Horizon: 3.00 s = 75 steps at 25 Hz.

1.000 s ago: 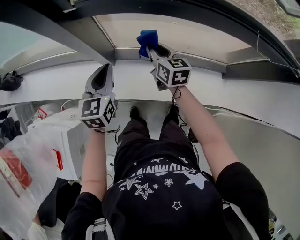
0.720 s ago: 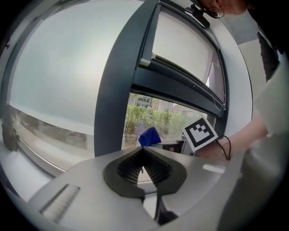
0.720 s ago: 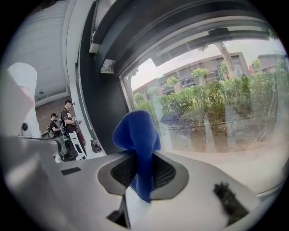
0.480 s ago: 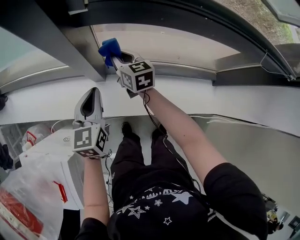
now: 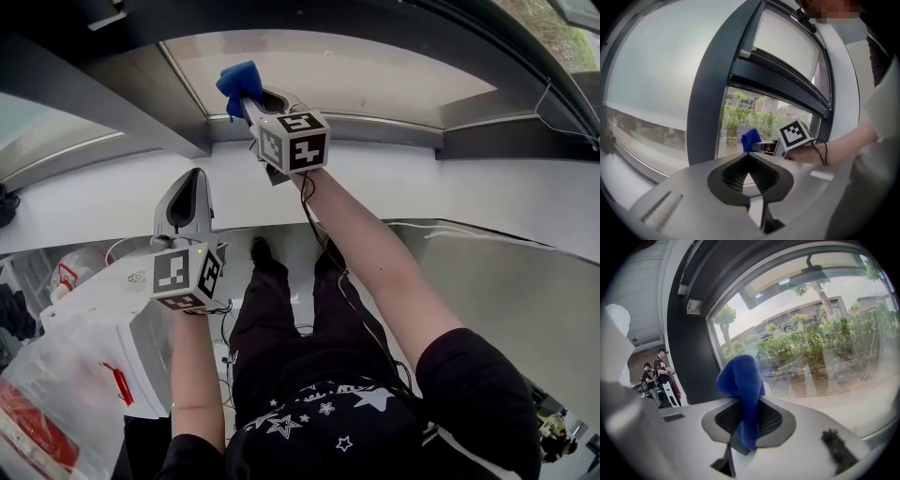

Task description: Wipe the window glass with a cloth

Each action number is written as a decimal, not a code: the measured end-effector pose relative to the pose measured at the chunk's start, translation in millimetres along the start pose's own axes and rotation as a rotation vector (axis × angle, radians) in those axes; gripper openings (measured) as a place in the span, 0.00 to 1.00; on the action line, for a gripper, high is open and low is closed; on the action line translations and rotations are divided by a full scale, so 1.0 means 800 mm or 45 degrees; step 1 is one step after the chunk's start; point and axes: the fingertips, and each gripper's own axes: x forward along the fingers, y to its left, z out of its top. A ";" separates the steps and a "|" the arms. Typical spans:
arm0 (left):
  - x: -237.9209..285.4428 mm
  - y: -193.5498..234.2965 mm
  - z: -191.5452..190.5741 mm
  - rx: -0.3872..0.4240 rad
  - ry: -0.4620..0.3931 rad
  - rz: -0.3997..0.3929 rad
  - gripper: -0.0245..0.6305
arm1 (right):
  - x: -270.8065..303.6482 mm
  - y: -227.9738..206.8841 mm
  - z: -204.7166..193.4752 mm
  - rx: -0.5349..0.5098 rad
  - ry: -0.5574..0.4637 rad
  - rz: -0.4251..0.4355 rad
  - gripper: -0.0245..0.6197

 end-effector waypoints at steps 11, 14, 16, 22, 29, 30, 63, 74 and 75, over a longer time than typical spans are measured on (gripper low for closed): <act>0.082 -0.139 -0.016 0.055 0.074 -0.178 0.05 | -0.138 -0.199 -0.008 0.098 -0.045 -0.235 0.15; 0.108 -0.184 -0.013 0.086 0.087 -0.236 0.05 | -0.182 -0.254 -0.010 0.147 -0.078 -0.312 0.15; 0.119 -0.213 -0.018 0.103 0.105 -0.280 0.05 | -0.213 -0.286 -0.016 0.191 -0.099 -0.363 0.15; 0.150 -0.299 -0.041 0.139 0.155 -0.366 0.05 | -0.293 -0.378 -0.026 0.240 -0.153 -0.468 0.15; 0.196 -0.407 -0.046 0.165 0.164 -0.460 0.05 | -0.389 -0.507 -0.036 0.308 -0.207 -0.637 0.15; 0.201 -0.419 -0.046 0.174 0.165 -0.476 0.05 | -0.402 -0.522 -0.037 0.317 -0.216 -0.663 0.15; 0.156 -0.334 -0.060 0.082 0.158 -0.324 0.05 | -0.334 -0.401 -0.092 0.295 -0.082 -0.575 0.15; 0.089 -0.140 -0.069 -0.032 0.130 -0.062 0.05 | -0.126 -0.168 -0.109 0.081 0.106 -0.173 0.15; 0.084 -0.125 -0.068 -0.033 0.124 -0.044 0.05 | -0.108 -0.146 -0.111 0.060 0.116 -0.134 0.15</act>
